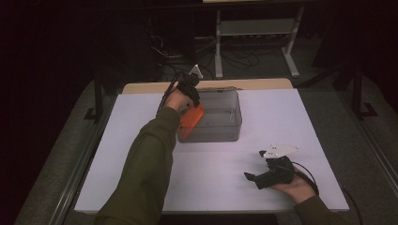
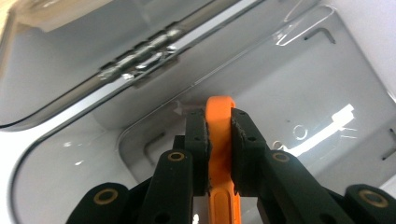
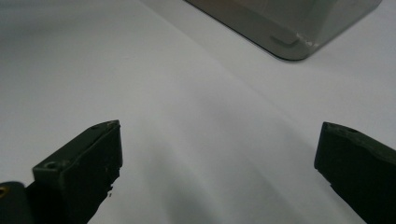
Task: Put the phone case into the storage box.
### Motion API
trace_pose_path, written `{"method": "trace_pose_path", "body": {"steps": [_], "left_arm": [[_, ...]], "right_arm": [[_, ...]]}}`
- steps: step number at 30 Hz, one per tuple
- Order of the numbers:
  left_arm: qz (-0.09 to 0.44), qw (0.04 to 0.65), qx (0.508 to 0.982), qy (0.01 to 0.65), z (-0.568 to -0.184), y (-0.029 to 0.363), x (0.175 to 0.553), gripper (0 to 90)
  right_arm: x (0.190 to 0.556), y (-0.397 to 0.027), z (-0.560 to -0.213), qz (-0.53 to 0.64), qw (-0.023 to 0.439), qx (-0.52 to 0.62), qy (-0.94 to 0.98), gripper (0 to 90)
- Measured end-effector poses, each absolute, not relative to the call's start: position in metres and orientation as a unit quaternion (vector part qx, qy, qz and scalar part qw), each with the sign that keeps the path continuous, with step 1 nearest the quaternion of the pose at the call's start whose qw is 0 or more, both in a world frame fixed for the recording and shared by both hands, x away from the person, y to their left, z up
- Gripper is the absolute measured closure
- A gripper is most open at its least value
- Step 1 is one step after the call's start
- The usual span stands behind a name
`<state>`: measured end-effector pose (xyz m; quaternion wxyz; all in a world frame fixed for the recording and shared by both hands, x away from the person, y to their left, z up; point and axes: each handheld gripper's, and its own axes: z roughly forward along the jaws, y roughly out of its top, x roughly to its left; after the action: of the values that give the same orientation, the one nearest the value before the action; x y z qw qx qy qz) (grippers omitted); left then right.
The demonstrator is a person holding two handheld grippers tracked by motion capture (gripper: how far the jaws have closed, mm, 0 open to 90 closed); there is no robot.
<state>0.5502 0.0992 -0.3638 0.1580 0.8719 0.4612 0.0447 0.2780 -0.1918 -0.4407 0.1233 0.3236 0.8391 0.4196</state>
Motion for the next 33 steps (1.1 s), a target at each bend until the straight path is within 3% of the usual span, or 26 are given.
{"method": "trace_pose_path", "body": {"steps": [27,33], "left_arm": [[0.090,0.103,0.863,0.486,-0.363,0.119,0.553,72.3],[0.098,0.104,0.865,0.482,-0.362,0.117,0.552,64.2]], "right_arm": [[0.279,-0.192,-0.441,0.418,0.121,0.323,0.840,0.5],[0.279,-0.192,-0.441,0.419,0.121,0.323,0.840,0.5]]}}
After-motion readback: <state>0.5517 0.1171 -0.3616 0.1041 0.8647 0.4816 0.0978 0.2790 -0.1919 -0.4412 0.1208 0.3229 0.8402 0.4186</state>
